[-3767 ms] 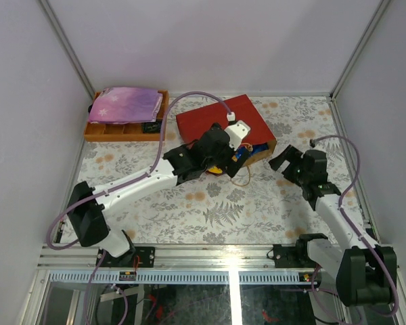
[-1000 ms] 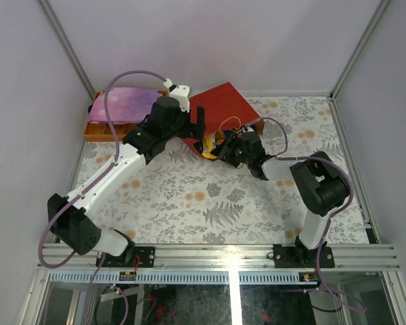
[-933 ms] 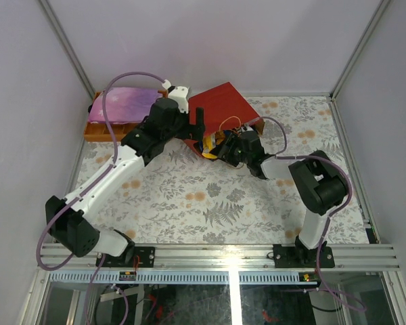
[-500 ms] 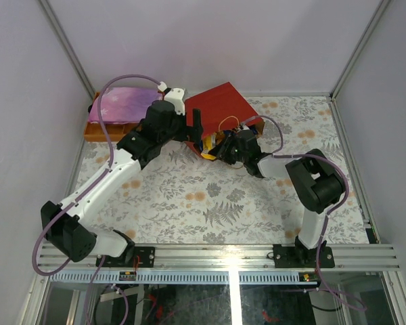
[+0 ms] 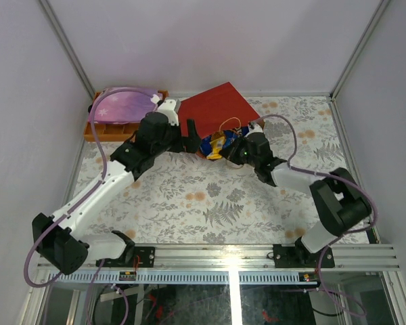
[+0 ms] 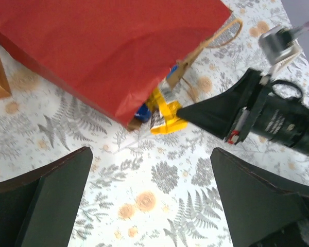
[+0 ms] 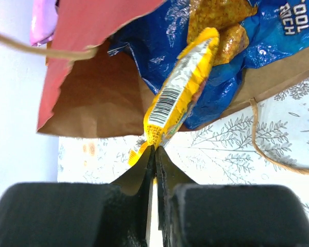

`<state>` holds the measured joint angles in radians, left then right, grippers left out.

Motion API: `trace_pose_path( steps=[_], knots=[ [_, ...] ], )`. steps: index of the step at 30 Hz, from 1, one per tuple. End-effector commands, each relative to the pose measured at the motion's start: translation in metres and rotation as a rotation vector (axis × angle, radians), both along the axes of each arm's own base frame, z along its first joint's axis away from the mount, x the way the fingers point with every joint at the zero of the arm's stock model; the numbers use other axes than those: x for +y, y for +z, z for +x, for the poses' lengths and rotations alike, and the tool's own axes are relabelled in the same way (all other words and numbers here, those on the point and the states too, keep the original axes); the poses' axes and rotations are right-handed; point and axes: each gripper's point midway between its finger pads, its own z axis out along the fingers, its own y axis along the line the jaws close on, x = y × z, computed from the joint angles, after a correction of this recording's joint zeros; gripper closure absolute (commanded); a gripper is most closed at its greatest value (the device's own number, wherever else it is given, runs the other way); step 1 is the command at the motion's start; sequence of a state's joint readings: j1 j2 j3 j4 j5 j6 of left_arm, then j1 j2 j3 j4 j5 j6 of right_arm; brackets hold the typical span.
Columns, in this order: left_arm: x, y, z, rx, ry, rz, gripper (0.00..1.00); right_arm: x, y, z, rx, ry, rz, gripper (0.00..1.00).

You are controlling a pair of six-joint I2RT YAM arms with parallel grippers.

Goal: Take the snacks out of the paper bag

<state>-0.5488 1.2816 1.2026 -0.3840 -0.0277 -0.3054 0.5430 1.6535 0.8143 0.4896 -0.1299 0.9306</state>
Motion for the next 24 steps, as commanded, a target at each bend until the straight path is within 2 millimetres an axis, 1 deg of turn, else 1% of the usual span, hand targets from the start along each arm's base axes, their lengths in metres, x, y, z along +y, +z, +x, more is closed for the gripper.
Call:
trace_pose_path(
  steps=[1,3,5,6,7,9,11,13,18,19,20,22,24],
  knots=[
    [-0.011,-0.004,-0.023,0.03,-0.041,-0.139,0.0,-0.018,0.026,-0.018,-0.106,0.019,-0.075,0.96],
    [-0.011,-0.018,-0.037,0.057,-0.045,-0.156,0.0,-0.025,0.024,-0.038,-0.115,0.078,-0.111,0.97],
    [-0.008,-0.027,-0.051,0.069,-0.046,-0.174,0.0,-0.026,0.019,-0.065,-0.108,0.186,-0.127,0.97],
    [-0.007,-0.035,-0.055,0.087,-0.041,-0.177,0.0,-0.024,0.015,-0.08,-0.101,0.257,-0.127,0.97],
    [-0.005,-0.035,-0.06,0.085,-0.039,-0.191,0.0,-0.022,0.011,-0.096,-0.09,0.328,-0.121,0.96],
    [-0.001,-0.043,-0.068,0.098,-0.033,-0.195,0.0,-0.019,0.003,-0.127,-0.058,0.45,-0.113,0.96],
    [0.005,-0.048,-0.073,0.104,-0.02,-0.185,0.0,-0.014,-0.003,-0.151,-0.027,0.535,-0.14,0.96],
    [0.01,-0.049,-0.074,0.1,0.0,-0.174,0.0,-0.002,0.0,-0.168,-0.037,0.623,-0.18,0.96],
    [0.012,-0.056,-0.068,0.131,0.038,-0.157,0.0,0.049,0.032,-0.199,-0.09,0.818,-0.15,0.97],
    [0.012,-0.058,-0.068,0.141,0.044,-0.153,0.0,0.056,0.035,-0.206,-0.08,0.864,-0.139,0.97],
    [0.013,-0.06,-0.067,0.15,0.051,-0.149,0.0,0.064,0.043,-0.211,-0.088,0.904,-0.124,0.97],
    [0.015,-0.064,-0.067,0.16,0.065,-0.141,0.0,0.066,0.042,-0.218,-0.078,0.956,-0.114,0.96],
    [0.017,-0.067,-0.067,0.165,0.078,-0.134,0.0,0.057,0.031,-0.217,-0.068,0.943,-0.158,0.95]
  ],
)
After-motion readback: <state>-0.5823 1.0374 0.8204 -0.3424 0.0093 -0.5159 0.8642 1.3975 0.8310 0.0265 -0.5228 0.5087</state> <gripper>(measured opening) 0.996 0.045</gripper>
